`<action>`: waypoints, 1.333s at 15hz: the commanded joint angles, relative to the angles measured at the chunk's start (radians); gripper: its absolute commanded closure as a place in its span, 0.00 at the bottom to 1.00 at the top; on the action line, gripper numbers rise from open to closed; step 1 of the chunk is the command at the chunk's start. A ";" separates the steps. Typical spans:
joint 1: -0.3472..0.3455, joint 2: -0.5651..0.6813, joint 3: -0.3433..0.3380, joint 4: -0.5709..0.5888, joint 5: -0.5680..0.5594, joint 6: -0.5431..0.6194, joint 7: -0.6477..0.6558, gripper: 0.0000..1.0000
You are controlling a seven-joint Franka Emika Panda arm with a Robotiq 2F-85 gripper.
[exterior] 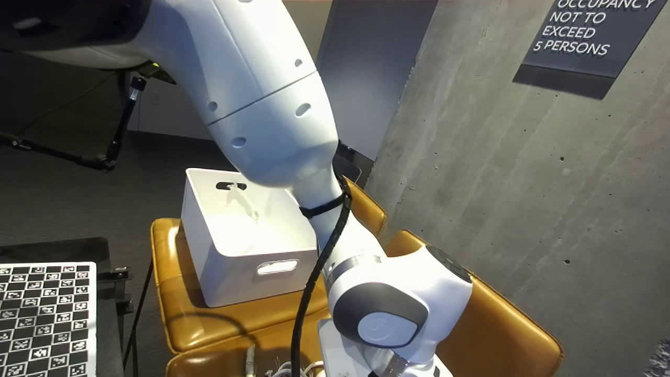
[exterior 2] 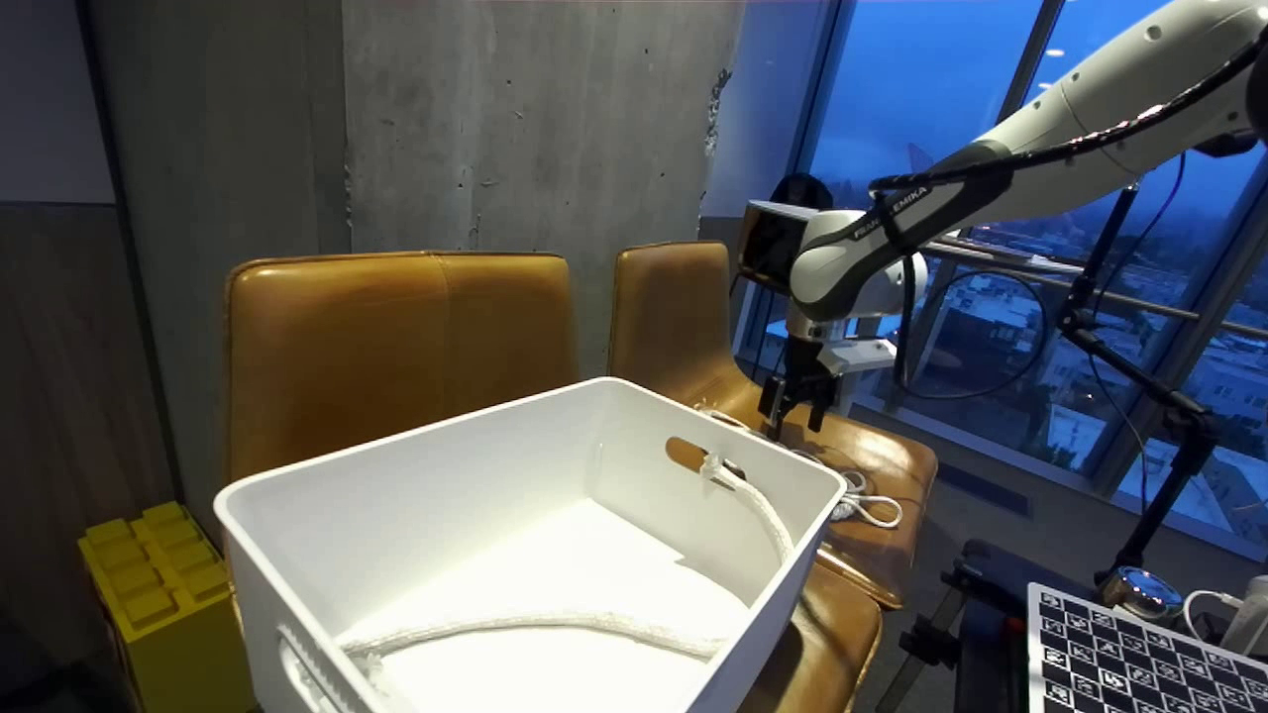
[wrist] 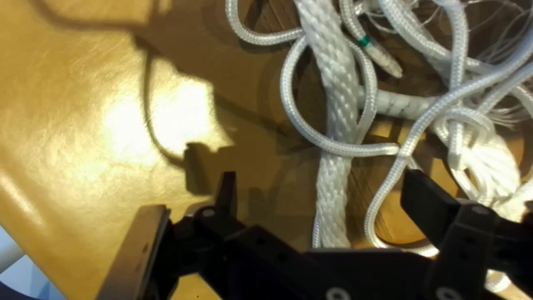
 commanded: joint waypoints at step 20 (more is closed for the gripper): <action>0.022 0.079 -0.014 0.058 -0.072 0.040 0.009 0.00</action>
